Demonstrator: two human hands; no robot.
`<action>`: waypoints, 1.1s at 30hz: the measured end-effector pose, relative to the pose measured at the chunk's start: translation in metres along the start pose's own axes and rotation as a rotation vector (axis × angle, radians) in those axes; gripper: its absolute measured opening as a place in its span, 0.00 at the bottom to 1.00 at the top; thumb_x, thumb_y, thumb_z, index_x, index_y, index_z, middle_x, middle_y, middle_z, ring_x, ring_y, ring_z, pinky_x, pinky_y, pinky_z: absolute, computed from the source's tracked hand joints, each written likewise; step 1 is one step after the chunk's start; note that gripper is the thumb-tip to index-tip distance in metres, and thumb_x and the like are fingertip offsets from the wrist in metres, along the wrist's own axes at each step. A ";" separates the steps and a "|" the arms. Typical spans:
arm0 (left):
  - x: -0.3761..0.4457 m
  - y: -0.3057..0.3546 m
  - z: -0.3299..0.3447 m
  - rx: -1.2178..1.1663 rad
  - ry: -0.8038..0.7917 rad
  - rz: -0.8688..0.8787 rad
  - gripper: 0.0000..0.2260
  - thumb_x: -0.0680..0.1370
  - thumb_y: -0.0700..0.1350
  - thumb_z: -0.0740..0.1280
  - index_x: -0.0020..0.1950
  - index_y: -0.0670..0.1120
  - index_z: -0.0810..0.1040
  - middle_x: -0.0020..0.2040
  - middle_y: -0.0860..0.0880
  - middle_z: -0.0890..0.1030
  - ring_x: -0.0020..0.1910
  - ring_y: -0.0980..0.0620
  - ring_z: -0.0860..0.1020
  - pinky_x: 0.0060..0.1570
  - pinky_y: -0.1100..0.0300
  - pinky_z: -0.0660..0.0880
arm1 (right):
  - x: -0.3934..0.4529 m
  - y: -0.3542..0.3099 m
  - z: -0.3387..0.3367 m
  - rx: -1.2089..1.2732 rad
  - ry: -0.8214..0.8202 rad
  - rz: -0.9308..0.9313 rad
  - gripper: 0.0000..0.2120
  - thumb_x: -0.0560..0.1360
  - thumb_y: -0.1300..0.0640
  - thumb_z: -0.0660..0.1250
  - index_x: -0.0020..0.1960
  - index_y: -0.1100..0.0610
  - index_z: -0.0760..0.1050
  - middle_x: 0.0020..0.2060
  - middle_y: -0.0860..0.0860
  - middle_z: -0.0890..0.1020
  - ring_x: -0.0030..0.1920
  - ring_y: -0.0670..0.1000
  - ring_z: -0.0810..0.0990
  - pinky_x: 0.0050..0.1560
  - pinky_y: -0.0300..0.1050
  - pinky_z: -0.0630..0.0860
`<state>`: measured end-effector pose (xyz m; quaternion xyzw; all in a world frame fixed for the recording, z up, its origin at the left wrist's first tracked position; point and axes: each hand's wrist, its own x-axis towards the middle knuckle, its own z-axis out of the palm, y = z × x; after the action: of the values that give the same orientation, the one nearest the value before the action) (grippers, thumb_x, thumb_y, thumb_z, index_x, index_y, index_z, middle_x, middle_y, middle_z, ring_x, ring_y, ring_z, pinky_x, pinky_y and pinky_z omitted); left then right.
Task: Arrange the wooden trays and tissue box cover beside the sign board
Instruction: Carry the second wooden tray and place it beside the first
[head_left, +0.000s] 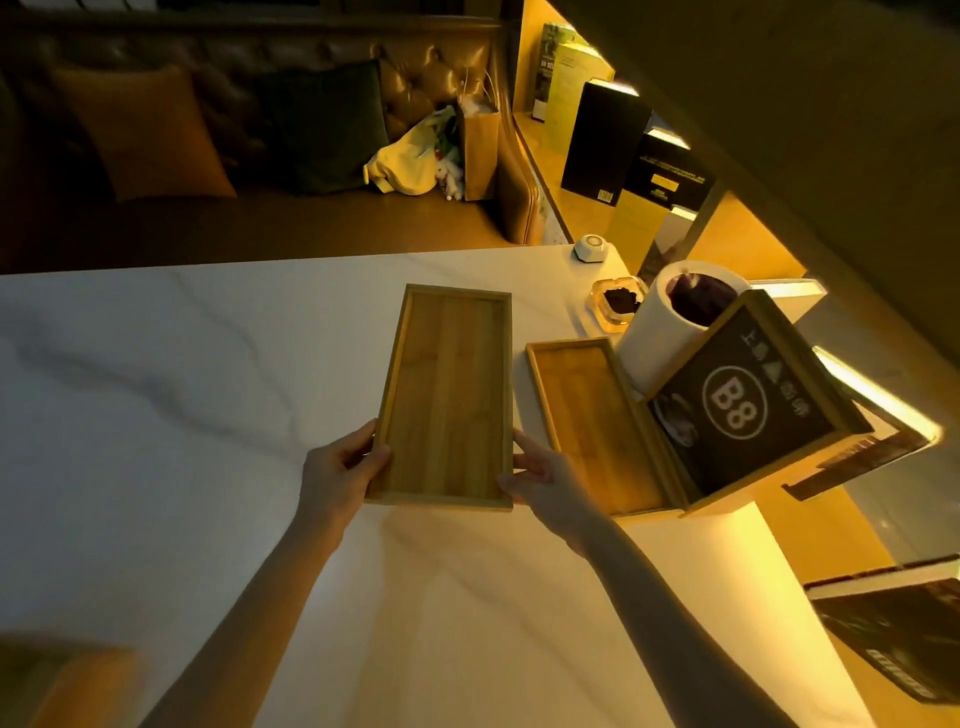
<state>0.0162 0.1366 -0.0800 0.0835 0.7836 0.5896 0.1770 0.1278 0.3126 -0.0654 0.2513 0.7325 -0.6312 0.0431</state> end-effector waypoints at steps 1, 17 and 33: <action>0.001 -0.002 0.006 0.013 0.010 -0.009 0.15 0.74 0.37 0.63 0.61 0.41 0.73 0.46 0.52 0.79 0.49 0.47 0.77 0.56 0.50 0.74 | 0.002 0.005 -0.004 -0.007 -0.001 0.010 0.24 0.76 0.66 0.60 0.70 0.52 0.62 0.48 0.44 0.77 0.53 0.49 0.77 0.58 0.51 0.75; 0.019 -0.040 0.052 0.095 0.005 -0.165 0.16 0.73 0.37 0.64 0.62 0.39 0.71 0.60 0.39 0.77 0.59 0.44 0.75 0.60 0.51 0.71 | 0.033 0.058 -0.026 0.003 -0.006 0.151 0.24 0.76 0.66 0.60 0.70 0.52 0.62 0.55 0.49 0.76 0.55 0.51 0.76 0.55 0.46 0.75; 0.020 -0.056 0.061 0.250 0.019 -0.145 0.17 0.73 0.37 0.65 0.62 0.39 0.71 0.61 0.37 0.76 0.60 0.42 0.74 0.62 0.53 0.69 | 0.037 0.074 -0.025 -0.054 0.002 0.118 0.24 0.76 0.66 0.60 0.70 0.52 0.62 0.56 0.48 0.76 0.58 0.51 0.75 0.59 0.48 0.75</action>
<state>0.0248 0.1813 -0.1515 0.0427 0.8567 0.4737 0.1999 0.1330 0.3534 -0.1419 0.2935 0.7331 -0.6075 0.0864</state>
